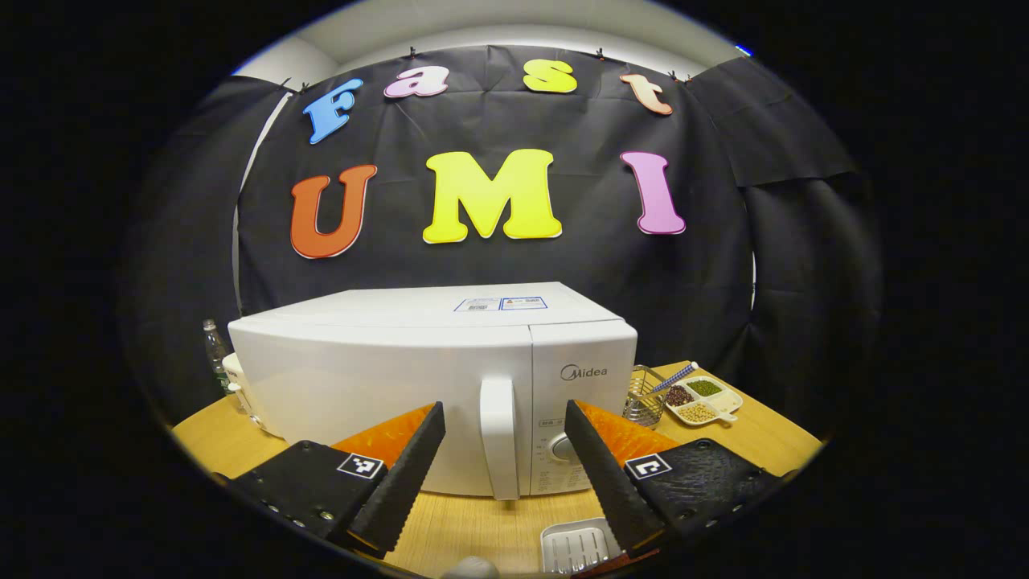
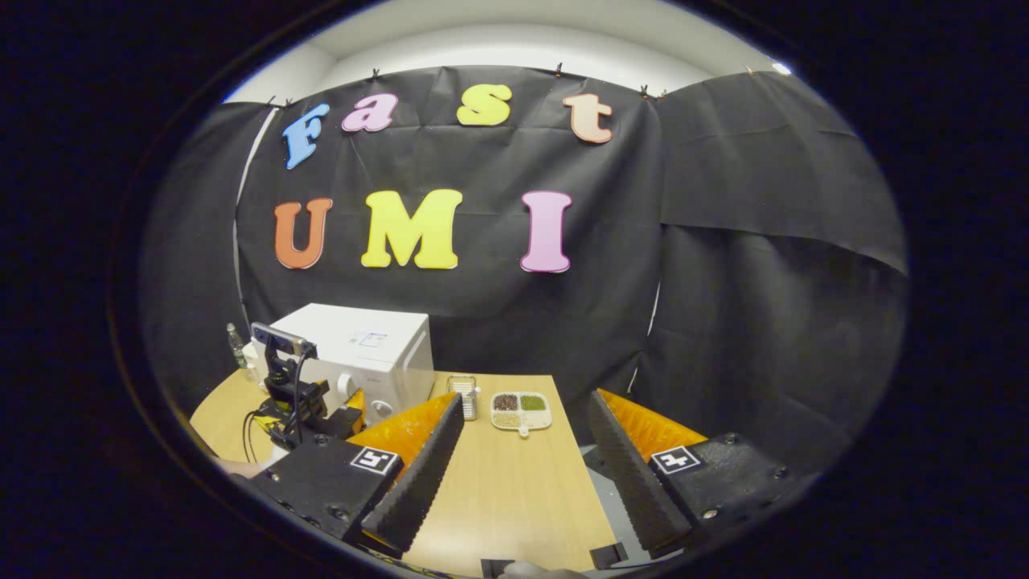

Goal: Open the microwave oven with the left hand, put the food in, and close the microwave oven.

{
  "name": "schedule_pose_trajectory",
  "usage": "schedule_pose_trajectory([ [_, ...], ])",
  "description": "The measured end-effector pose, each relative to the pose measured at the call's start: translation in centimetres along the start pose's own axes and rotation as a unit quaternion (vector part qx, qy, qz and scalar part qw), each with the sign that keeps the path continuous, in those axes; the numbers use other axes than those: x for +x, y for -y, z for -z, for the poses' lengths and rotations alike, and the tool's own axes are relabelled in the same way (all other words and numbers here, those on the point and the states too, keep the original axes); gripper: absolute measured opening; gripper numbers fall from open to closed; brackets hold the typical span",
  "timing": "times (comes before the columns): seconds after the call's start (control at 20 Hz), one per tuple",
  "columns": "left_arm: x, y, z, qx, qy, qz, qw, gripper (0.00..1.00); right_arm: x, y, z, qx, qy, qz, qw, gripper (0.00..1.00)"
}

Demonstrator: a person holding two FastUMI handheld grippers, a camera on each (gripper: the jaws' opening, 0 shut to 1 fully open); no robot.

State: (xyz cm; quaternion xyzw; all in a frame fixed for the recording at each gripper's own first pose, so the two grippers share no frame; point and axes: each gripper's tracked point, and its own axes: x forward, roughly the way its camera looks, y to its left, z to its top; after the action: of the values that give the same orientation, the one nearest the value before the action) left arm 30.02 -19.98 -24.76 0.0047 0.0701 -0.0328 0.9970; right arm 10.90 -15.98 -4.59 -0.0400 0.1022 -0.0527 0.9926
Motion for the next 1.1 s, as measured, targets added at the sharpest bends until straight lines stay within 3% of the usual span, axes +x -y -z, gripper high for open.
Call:
schedule_pose_trajectory([
  [0.1,0.7,0.2,0.5,-0.003,-0.004,0.004,1.0,0.88,0.5,0.1,0.0,0.003,-0.002,-0.002,1.0,1.0],
  [0.25,1.8,-0.2,1.5,-0.005,-0.021,0.007,1.0,0.58,1.0,-0.2,0.4,0.008,-0.005,-0.008,1.0,1.0],
  [0.3,2.0,-0.3,2.1,-0.007,-0.031,0.007,0.999,0.62,1.1,-0.5,0.5,0.008,-0.006,-0.011,1.0,0.99],
  [0.35,1.8,-0.3,2.3,-0.012,-0.033,0.011,0.999,0.25,1.1,-0.5,0.6,0.008,-0.006,-0.011,1.0,0.99],
  [0.4,2.0,-0.2,2.3,-0.009,-0.027,0.014,0.999,0.31,1.2,-0.4,0.6,0.009,-0.004,-0.01,1.0,1.0],
  [0.45,2.1,-0.3,2.2,-0.003,-0.027,0.017,0.999,0.14,1.3,-0.3,0.7,0.01,-0.004,-0.008,1.0,1.0],
  [0.5,2.0,-0.2,2.3,-0.008,-0.024,0.019,0.999,0.25,1.3,-0.4,1.1,0.012,-0.007,-0.009,1.0,0.99],
  [0.7,1.7,-0.4,2.3,-0.008,-0.03,0.025,0.999,0.12,0.8,-1.0,2.0,0.043,-0.017,-0.014,0.999,0.99],
  [0.95,1.7,-0.4,2.4,-0.002,-0.034,0.031,0.999,0.13,-0.2,-1.7,1.9,0.037,-0.009,-0.01,0.999,0.99],
  [1.0,1.7,-0.4,2.4,0.0,-0.036,0.033,0.999,0.13,-0.3,-2.0,2.1,0.039,-0.01,-0.011,0.999,0.91],
  [1.05,1.6,-0.4,2.4,0.001,-0.038,0.035,0.999,0.13,-0.5,-2.5,2.2,0.042,-0.011,-0.017,0.999,0.91],
  [1.1,1.5,-0.4,2.5,0.0,-0.042,0.037,0.998,0.13,-0.5,-3.0,2.3,0.042,-0.011,-0.02,0.999,1.0],
])
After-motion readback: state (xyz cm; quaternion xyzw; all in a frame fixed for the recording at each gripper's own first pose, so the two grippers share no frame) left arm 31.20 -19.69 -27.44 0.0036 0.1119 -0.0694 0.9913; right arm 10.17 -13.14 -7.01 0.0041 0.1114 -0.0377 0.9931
